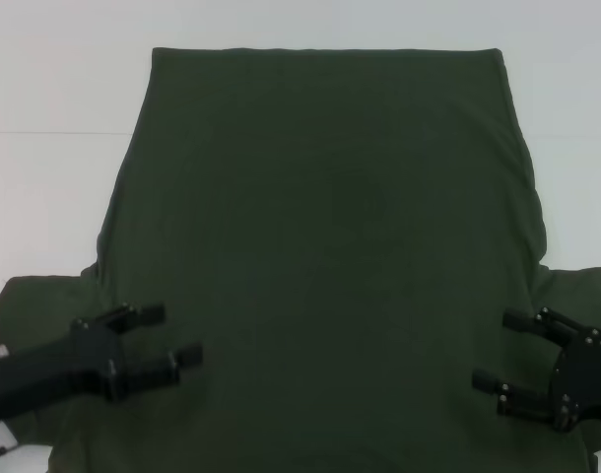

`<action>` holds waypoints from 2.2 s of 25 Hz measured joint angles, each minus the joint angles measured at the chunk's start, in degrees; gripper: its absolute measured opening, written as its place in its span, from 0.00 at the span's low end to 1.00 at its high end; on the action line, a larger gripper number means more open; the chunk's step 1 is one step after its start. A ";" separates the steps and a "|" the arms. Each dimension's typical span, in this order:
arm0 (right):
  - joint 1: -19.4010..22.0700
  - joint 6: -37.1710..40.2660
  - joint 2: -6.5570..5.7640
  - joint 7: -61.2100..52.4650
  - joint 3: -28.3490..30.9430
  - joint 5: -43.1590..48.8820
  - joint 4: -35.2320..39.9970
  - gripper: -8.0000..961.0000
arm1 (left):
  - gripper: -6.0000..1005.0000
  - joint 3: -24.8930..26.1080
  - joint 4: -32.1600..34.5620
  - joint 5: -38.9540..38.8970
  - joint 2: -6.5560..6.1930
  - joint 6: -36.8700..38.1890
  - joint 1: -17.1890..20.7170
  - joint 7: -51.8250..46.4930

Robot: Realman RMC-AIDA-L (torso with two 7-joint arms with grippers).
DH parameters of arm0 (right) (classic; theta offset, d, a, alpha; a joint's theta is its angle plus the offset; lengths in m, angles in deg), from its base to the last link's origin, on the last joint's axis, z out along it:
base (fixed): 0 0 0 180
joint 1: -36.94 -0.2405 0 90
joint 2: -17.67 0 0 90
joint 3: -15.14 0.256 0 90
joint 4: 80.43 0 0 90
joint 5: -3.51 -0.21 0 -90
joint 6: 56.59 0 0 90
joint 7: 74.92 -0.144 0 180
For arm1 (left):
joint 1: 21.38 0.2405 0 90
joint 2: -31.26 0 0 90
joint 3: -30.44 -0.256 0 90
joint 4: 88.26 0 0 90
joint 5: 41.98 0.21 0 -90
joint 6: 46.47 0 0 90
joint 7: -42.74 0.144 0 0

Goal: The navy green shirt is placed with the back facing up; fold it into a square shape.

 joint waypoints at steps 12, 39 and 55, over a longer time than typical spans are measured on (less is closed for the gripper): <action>0.14 0.56 0.01 -0.37 0.08 0.01 0.18 0.95 | 0.91 -0.69 17.39 11.60 -3.31 4.38 -4.75 -52.06; -1.32 4.37 -0.04 -1.56 0.28 -0.66 0.54 0.95 | 0.87 3.10 18.61 35.64 -7.66 -3.34 -8.62 -75.46; -1.32 4.50 0.00 -1.55 0.24 -0.70 0.59 0.95 | 0.85 3.04 16.78 37.04 -7.81 -5.48 -8.92 -76.14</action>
